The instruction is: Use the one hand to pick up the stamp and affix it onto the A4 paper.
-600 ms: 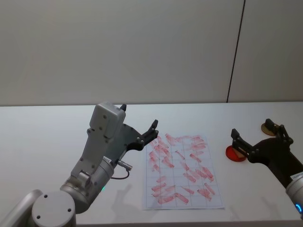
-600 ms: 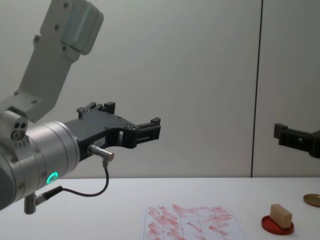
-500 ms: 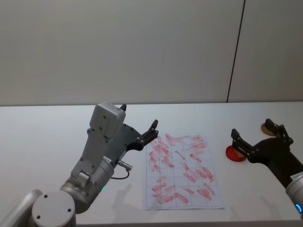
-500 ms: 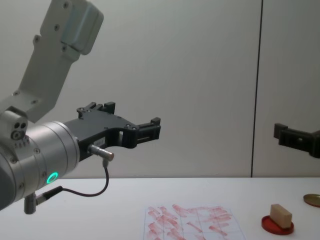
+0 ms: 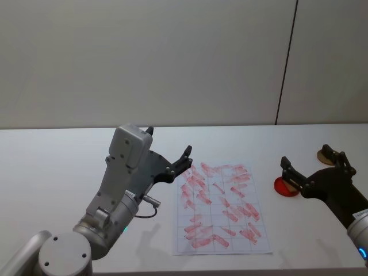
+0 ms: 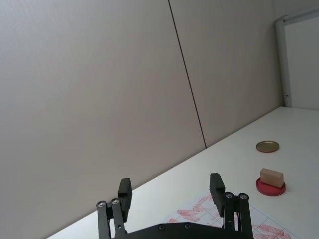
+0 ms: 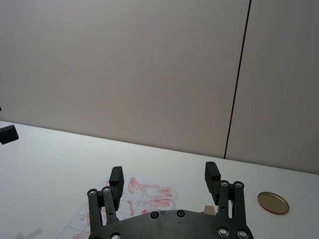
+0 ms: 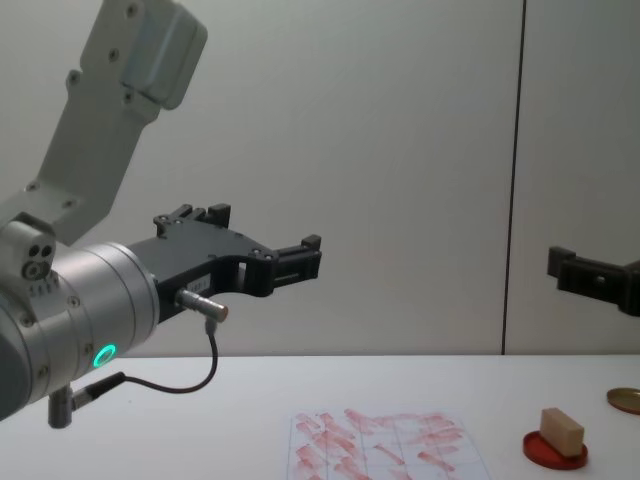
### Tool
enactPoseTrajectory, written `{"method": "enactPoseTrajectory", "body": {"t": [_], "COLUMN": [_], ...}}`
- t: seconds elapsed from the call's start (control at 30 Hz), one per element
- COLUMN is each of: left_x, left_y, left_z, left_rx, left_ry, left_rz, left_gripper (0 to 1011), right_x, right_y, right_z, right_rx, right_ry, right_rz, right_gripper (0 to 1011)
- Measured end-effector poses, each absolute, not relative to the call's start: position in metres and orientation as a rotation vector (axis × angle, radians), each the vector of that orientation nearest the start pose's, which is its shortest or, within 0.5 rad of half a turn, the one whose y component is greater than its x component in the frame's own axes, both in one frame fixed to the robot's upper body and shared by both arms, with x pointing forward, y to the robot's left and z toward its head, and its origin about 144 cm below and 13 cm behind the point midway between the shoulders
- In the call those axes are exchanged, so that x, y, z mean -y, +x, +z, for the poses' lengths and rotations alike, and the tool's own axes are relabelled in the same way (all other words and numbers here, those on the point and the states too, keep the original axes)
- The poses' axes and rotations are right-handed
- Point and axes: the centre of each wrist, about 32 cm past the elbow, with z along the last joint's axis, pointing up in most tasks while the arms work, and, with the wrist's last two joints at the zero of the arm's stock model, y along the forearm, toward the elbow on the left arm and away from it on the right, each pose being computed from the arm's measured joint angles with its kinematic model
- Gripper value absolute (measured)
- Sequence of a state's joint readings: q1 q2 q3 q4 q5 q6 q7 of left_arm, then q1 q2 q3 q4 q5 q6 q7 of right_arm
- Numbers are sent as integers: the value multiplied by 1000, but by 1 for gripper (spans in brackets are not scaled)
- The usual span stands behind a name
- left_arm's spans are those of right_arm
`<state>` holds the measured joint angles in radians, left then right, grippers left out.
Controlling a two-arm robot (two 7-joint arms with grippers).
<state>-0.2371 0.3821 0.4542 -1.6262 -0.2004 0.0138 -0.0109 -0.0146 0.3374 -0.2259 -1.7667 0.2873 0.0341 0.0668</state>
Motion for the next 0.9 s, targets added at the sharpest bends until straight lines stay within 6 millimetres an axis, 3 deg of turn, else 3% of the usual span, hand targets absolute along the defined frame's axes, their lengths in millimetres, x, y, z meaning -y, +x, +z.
{"method": "enactPoseTrajectory", "body": {"t": [0.9], "left_x": [-198], "left_y": [492], "left_z": [1204], "left_rx": [268], "left_ry": [61], "left_rz": [1124], "left_gripper": [993], "right_x": [236], "right_y": [449], "right_z": [1188], "right_rx": [28], "right_ry": [-23], "right_rz": [-1270], "right_gripper": [1001]}}
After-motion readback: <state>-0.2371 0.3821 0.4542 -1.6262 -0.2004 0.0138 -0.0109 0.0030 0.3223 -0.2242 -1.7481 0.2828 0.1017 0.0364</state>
